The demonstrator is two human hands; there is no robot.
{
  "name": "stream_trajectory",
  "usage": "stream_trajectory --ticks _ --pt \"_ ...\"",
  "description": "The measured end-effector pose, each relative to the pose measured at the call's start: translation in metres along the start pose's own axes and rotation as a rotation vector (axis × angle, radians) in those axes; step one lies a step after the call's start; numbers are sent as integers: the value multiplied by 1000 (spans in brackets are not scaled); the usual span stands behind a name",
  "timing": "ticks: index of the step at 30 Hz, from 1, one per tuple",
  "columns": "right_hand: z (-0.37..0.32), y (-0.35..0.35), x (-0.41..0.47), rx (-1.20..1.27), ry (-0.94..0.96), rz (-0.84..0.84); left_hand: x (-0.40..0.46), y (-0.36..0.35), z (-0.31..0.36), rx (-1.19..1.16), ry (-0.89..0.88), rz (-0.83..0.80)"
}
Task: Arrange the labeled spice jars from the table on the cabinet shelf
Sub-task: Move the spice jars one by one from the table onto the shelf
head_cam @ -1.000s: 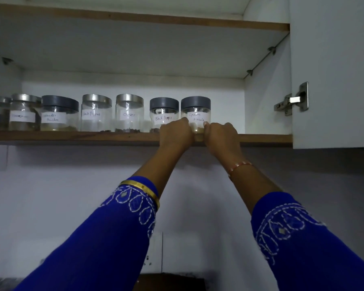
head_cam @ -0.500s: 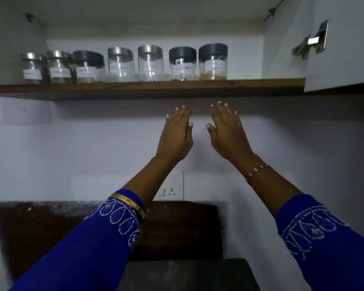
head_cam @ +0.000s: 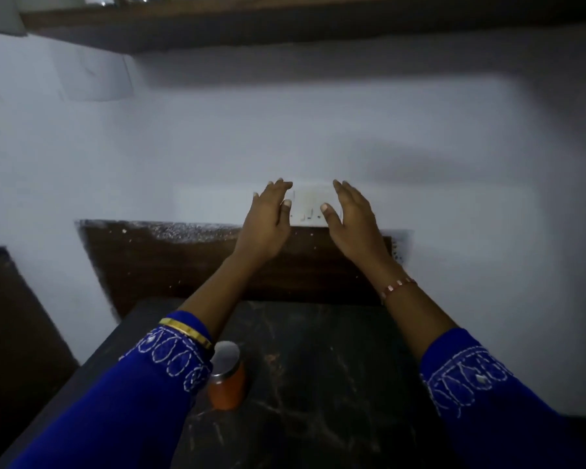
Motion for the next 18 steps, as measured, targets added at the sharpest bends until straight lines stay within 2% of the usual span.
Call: stream_trajectory --ticks 6,11,18 --pt "-10 -76 -48 122 -113 -99 -44 18 -72 -34 84 -101" --pt "-27 -139 -85 154 -213 -239 -78 19 -134 -74 252 -197" --pt "-52 -208 -131 78 -298 -579 -121 5 -193 -136 427 -399"
Point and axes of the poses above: each hand's wrist, its own x-axis towards the middle knuckle, its own y-axis out of the back of the hand, z = x × y, the point moved 2 cm from there along x, towards the middle knuckle, and after that the axes turned 8 degrees about y, right-handed, at the moved point
